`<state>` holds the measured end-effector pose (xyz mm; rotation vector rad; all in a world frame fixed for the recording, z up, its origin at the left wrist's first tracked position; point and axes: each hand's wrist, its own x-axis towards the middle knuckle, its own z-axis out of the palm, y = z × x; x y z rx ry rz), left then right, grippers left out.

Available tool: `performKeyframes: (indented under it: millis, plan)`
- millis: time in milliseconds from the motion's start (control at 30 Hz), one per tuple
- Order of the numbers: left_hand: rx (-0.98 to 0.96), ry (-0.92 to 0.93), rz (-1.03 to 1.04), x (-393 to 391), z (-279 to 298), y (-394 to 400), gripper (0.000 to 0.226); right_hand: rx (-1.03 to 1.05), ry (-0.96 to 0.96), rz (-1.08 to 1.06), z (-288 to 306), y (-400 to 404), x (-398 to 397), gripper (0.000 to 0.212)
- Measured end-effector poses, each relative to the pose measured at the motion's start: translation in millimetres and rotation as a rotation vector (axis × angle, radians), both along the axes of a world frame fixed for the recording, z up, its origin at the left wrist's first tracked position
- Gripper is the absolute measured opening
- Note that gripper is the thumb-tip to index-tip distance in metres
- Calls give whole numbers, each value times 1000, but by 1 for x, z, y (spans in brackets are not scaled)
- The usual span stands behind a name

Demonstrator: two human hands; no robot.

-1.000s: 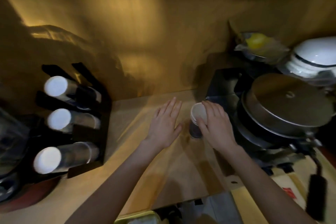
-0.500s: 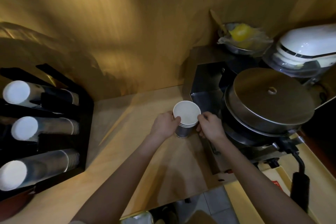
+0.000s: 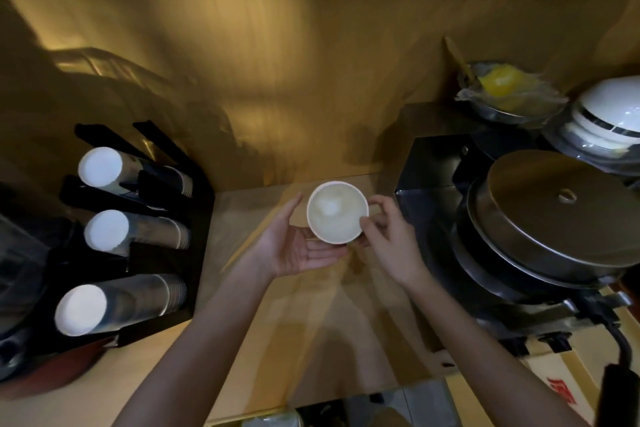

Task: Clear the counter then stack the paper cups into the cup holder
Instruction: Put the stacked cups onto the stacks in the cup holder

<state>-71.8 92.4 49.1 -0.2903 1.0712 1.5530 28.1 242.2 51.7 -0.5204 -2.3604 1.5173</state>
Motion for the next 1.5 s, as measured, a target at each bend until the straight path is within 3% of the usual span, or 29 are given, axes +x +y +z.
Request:
performKeyframes:
  millis: [133, 333, 433, 533, 667, 767, 900, 1000, 1200, 1400, 1500]
  plan:
    - [54, 37, 113, 1, 6, -29, 81, 57, 33, 183, -2, -31, -1, 27]
    - [-38, 266, 262, 6, 18, -80, 66, -143, 10, 316, 2, -58, -12, 18]
    - [-87, 538, 332, 13, 32, -104, 51, -246, -9, 292, 10, -77, -29, 16]
    - [-263, 934, 385, 15, 38, -125, 67, -316, -53, 345, 21, -95, -48, 19]
    - [-464, 1380, 323, 13, 46, -154, 82, -355, -69, 542, 40, -129, -71, 64]
    - [-512, 1552, 307, 11, 51, -169, 78, -342, -57, 627, 48, -154, -84, 76]
    - [-589, 1608, 350, 4, 55, -186, 80, -322, 25, 678, 58, -179, -99, 70]
    - [-590, 1608, 399, 0, 64, -198, 81, -298, 38, 741, 65, -193, -111, 80]
    - [-591, 1686, 243, -23, 98, -226, 86, -160, 166, 735, 87, -212, -148, 68]
    - [-686, 1756, 334, -30, 138, -233, 84, -21, 183, 690, 79, -220, -181, 82]
    - [-850, 1844, 459, -43, 161, -248, 81, 12, 182, 724, 82, -244, -208, 83]
